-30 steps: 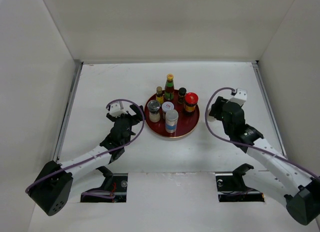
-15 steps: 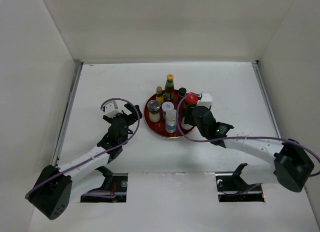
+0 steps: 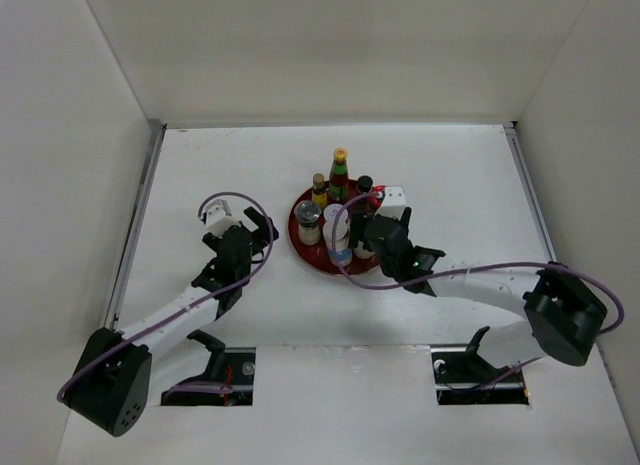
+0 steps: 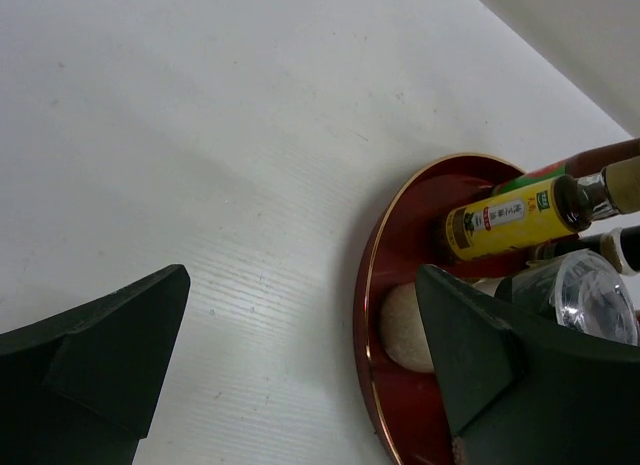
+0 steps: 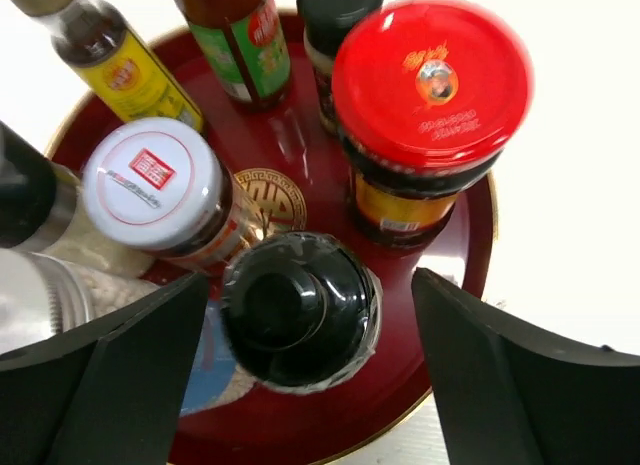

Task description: Organize the condiment bottles

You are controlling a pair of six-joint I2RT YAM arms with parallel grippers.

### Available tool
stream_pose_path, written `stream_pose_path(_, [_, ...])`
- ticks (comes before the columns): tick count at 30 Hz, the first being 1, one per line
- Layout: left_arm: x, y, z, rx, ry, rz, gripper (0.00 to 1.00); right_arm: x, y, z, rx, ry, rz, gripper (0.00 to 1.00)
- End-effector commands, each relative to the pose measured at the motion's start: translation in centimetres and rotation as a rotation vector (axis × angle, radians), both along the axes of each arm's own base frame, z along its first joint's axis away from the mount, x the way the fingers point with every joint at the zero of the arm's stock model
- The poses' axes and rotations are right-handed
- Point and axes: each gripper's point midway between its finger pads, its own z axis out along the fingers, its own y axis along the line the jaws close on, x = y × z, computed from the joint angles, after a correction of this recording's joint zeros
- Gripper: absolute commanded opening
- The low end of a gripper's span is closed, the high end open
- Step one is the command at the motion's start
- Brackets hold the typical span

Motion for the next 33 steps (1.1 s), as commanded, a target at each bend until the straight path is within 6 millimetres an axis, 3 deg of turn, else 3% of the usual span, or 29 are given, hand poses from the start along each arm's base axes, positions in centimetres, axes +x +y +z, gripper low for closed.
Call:
stream_pose_path(1, [0.8, -1.0, 2.2, -0.033, -0.030, -0.017, 1.00, 0.5, -1.0, 7.2, 0.124, -0.147, -0.076, 0.93])
stream_pose_path(4, [0.8, -1.3, 2.7, -0.035, -0.036, -0.024, 1.00, -0.7, -3.4, 9.4, 0.159, -0.180, -0.106, 1.00])
stream_pose_path(10, [0.7, -2.2, 2.9, -0.027, -0.033, -0.052, 1.00, -1.2, -10.1, 12.0, 0.224, -0.247, -0.231, 1.00])
stream_pose_path(15, [0.8, -2.3, 3.3, -0.017, -0.028, -0.051, 1.00, -0.8, -14.8, 12.4, 0.294, -0.290, -0.363, 1.00])
stream_pose_path(18, [0.8, -2.2, 3.7, -0.012, -0.035, -0.042, 1.00, -0.1, -16.9, 11.1, 0.321, -0.273, -0.416, 1.00])
stream_pose_path(24, [0.6, -2.4, 2.8, 0.010, -0.020, -0.038, 1.00, 0.5, -18.3, 6.6, 0.340, -0.195, -0.451, 1.00])
stream_pose_path(33, [1.1, -3.0, 2.9, 0.026, -0.016, -0.050, 1.00, 0.4, -19.2, 5.7, 0.321, -0.189, -0.470, 1.00])
